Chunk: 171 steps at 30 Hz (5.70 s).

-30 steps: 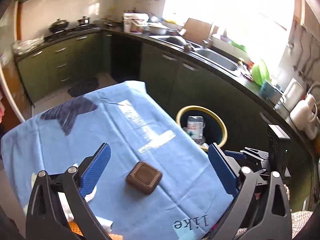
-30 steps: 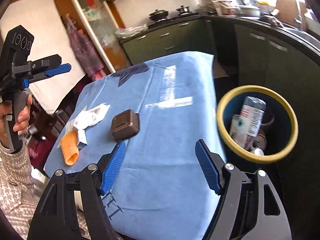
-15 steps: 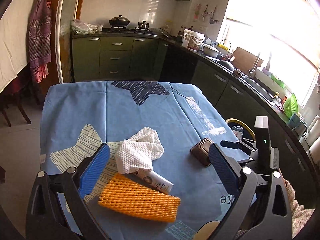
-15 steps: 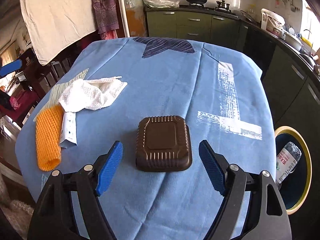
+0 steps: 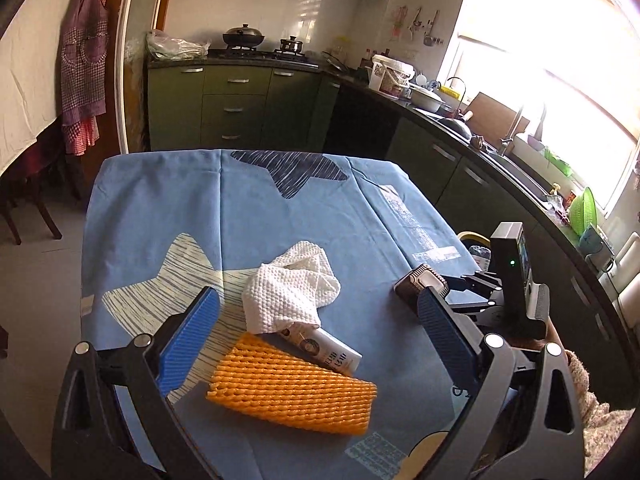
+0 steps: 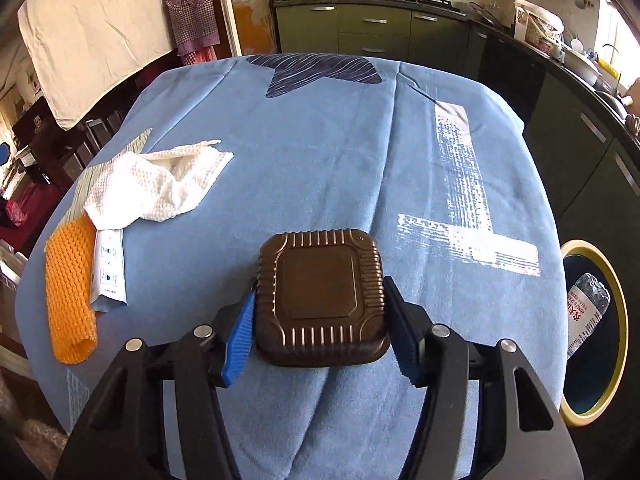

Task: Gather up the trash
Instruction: 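Move the right tool to the brown square container and grasp it, then carry the brown container over the bin and open the right tool, then grasp the orange foam net sleeve with the left tool and lift it, then carry the orange sleeve over the bin and open the left tool, then reach the right tool toward the white tissue and tube while the left tool withdraws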

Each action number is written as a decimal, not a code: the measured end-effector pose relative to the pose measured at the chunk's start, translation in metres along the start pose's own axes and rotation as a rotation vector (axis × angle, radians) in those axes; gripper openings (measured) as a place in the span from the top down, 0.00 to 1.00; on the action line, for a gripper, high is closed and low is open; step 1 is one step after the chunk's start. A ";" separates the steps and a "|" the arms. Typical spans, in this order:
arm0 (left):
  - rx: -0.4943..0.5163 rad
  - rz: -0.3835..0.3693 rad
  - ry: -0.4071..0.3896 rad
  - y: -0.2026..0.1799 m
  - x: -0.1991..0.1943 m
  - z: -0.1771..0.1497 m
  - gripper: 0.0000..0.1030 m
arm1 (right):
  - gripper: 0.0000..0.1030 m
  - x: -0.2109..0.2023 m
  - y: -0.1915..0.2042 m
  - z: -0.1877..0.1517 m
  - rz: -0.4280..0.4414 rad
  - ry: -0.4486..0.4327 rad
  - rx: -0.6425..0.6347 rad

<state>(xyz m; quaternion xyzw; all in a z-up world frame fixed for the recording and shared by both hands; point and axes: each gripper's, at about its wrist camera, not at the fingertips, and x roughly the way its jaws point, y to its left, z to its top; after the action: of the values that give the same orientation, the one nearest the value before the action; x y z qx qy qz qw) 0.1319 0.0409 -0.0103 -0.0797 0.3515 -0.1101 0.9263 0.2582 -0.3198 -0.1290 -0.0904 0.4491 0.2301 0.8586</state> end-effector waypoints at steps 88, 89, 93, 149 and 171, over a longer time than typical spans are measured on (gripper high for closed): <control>-0.377 -0.234 0.284 0.037 0.082 -0.060 0.89 | 0.21 -0.120 -0.135 -0.088 -0.076 -0.244 0.392; -0.352 -0.223 0.266 0.033 0.077 -0.057 0.89 | 0.21 -0.120 -0.135 -0.088 -0.075 -0.245 0.392; -0.234 -0.163 0.210 0.015 0.055 -0.044 0.89 | 0.21 -0.120 -0.133 -0.088 -0.071 -0.242 0.388; 0.352 -0.344 0.008 -0.220 0.078 0.068 0.16 | 0.20 -0.213 -0.204 -0.169 -0.210 -0.342 0.573; -0.132 0.061 -0.075 0.056 -0.047 -0.026 0.12 | 0.30 -0.027 0.095 0.013 0.236 -0.066 -0.221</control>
<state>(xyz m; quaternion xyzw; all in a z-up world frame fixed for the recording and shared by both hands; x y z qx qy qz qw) 0.0887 0.1052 -0.0124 -0.1341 0.3251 -0.0554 0.9345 0.2091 -0.2404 -0.0951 -0.1235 0.4002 0.3801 0.8247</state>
